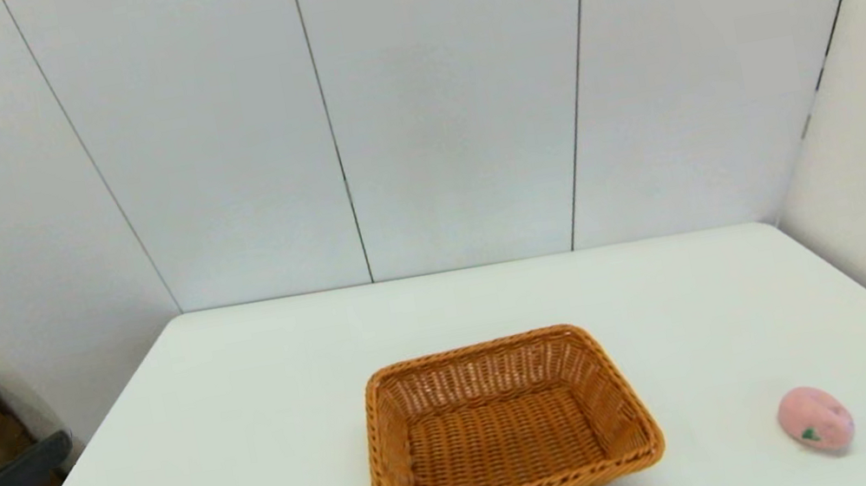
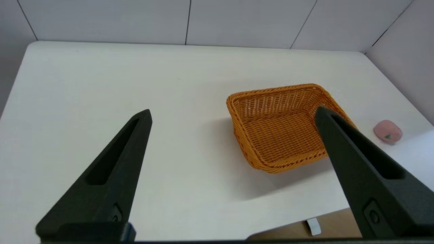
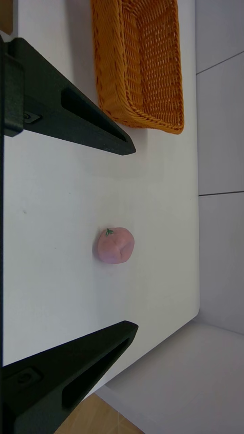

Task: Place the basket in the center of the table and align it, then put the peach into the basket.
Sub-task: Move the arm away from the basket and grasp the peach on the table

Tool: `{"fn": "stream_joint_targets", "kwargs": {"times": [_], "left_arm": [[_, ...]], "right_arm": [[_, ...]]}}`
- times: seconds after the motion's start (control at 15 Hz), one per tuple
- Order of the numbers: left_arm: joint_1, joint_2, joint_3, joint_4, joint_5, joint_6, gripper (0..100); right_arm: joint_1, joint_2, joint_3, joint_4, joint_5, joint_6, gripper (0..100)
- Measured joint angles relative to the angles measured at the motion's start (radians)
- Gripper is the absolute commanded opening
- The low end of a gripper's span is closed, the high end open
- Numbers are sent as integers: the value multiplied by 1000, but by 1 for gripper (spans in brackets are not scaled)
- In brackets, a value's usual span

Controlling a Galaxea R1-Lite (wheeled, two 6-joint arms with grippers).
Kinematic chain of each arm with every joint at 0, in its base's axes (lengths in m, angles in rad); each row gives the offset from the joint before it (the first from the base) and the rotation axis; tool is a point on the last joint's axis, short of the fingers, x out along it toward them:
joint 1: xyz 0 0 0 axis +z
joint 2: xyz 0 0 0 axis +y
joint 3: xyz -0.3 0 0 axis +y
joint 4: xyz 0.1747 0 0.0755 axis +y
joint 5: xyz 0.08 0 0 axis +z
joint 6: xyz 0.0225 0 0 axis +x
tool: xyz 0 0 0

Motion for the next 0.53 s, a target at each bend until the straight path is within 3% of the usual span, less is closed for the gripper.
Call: {"fn": "stream_joint_targets", "kwargs": {"times": [0.53], "left_arm": [[11,-177,-5,73,34,8,100]], "right_arm": [[0,0,0,0,0,0,100]]}}
